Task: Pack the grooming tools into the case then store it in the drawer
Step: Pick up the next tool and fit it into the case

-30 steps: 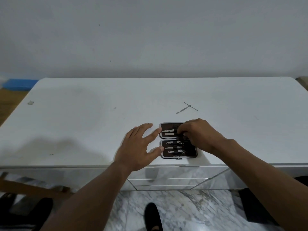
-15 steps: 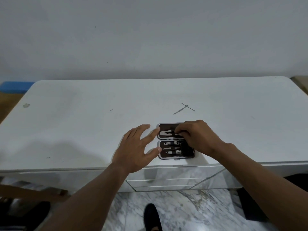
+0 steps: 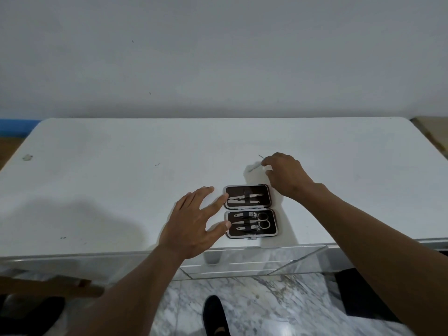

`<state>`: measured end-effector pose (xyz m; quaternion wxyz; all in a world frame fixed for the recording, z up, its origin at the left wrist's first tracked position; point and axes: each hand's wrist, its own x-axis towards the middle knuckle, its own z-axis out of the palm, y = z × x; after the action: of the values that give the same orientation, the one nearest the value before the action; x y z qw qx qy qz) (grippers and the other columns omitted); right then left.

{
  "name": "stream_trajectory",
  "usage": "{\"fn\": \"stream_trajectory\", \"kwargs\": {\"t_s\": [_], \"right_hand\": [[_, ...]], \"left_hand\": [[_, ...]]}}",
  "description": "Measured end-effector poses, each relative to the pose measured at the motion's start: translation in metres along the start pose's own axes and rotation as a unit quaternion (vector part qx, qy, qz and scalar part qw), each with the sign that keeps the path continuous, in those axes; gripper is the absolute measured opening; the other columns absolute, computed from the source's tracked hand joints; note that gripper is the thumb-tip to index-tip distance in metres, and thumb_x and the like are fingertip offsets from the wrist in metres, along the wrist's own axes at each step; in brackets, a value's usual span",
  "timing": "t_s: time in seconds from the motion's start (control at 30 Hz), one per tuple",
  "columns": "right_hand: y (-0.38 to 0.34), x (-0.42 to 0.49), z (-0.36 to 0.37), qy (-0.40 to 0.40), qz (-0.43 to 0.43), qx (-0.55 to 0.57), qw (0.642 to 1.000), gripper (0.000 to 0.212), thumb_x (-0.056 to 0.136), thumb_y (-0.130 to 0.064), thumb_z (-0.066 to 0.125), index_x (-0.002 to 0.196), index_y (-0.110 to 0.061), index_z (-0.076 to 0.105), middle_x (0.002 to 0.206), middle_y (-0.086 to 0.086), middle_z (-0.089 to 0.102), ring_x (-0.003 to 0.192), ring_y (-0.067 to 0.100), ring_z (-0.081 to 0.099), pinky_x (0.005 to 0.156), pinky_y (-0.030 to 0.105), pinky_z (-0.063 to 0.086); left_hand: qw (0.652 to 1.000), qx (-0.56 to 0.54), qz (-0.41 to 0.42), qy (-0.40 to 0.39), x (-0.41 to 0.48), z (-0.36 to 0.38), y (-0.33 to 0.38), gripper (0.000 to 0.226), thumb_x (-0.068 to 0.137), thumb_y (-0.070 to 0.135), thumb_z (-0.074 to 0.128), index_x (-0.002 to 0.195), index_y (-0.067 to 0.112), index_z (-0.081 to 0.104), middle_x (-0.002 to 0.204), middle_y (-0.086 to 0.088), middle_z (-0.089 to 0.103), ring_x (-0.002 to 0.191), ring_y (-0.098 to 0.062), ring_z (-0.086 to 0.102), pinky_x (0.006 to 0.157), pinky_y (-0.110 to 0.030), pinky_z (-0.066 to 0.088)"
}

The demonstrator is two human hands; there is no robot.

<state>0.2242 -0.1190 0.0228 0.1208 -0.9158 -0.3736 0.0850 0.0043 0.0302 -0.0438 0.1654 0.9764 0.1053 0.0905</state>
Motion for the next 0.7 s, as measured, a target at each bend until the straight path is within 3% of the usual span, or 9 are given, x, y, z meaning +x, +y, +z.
{"fn": "stream_trajectory", "kwargs": {"t_s": [0.13,0.3,0.53,0.7], "right_hand": [[0.006,0.025,0.000,-0.001,-0.005,-0.032,0.999,0.035,0.091,-0.002,0.050,0.123,-0.010,0.061,0.121,0.013,0.061,0.112,0.031,0.057,0.090,0.032,0.042],[0.012,0.049,-0.001,-0.035,-0.017,-0.058,0.998,0.026,0.086,0.001,0.055,0.106,-0.009,0.068,0.109,0.014,0.066,0.101,0.033,0.059,0.075,0.027,0.037],[0.017,0.066,-0.010,-0.074,-0.025,-0.051,0.996,0.014,0.083,-0.003,0.058,0.086,-0.009,0.071,0.095,0.015,0.070,0.088,0.032,0.063,0.073,0.034,0.052],[0.013,0.070,-0.014,-0.098,-0.048,-0.093,0.990,0.020,0.083,0.002,0.050,0.076,-0.013,0.063,0.091,0.015,0.068,0.082,0.033,0.064,0.066,0.033,0.051]], "left_hand": [[1.000,0.001,-0.004,0.002,0.001,-0.001,-0.001,0.061,0.091,0.066,0.038,0.146,0.038,0.037,0.151,0.000,0.039,0.140,-0.019,0.032,0.113,-0.043,0.031],[1.000,-0.001,-0.004,0.000,0.001,0.000,0.001,0.062,0.090,0.065,0.041,0.146,0.038,0.038,0.151,0.001,0.039,0.141,-0.017,0.031,0.113,-0.042,0.031],[1.000,0.000,-0.006,0.003,0.001,-0.002,0.001,0.062,0.090,0.063,0.045,0.145,0.037,0.040,0.150,0.000,0.041,0.140,-0.018,0.033,0.112,-0.042,0.032],[1.000,0.010,-0.004,0.001,0.002,-0.002,0.002,0.062,0.089,0.063,0.045,0.145,0.036,0.040,0.149,0.000,0.041,0.140,-0.018,0.033,0.112,-0.041,0.033]]}}
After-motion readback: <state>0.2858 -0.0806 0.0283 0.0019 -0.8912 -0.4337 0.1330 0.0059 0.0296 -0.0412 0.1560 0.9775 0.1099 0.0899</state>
